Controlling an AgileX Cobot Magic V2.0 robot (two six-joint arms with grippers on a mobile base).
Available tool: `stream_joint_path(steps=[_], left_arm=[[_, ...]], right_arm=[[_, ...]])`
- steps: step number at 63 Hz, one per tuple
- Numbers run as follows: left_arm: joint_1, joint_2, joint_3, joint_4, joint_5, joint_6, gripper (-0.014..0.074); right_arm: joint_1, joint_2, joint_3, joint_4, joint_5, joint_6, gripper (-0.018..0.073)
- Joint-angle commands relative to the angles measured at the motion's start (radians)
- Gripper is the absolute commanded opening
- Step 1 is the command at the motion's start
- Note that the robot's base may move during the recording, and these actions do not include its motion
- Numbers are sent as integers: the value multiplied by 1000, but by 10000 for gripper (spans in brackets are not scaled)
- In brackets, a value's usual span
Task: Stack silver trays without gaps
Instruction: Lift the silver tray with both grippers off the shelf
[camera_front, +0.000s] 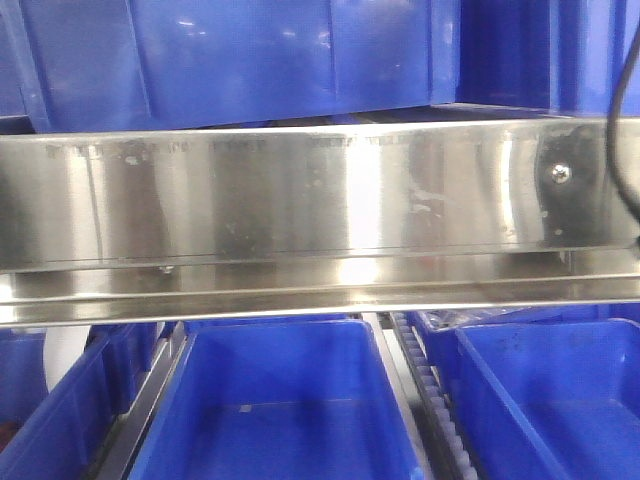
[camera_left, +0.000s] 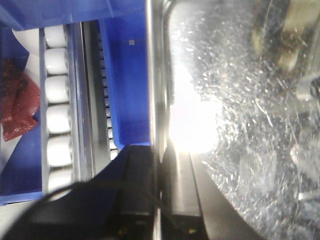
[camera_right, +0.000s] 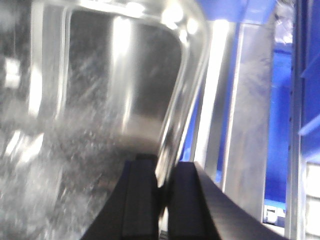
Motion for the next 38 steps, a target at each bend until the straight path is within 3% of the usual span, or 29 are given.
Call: stream_joint_path(steps=[1, 13, 38], left_arm=[[-45, -62, 23, -17, 48, 19, -48], [-86, -100, 124, -17, 48, 13, -48], [-87, -112, 137, -56, 48, 10, -48]], right_arm=[[27, -64, -27, 27, -59, -28, 56], [30, -108, 30, 27, -62, -17, 56], [37, -183, 124, 27, -80, 1, 56]])
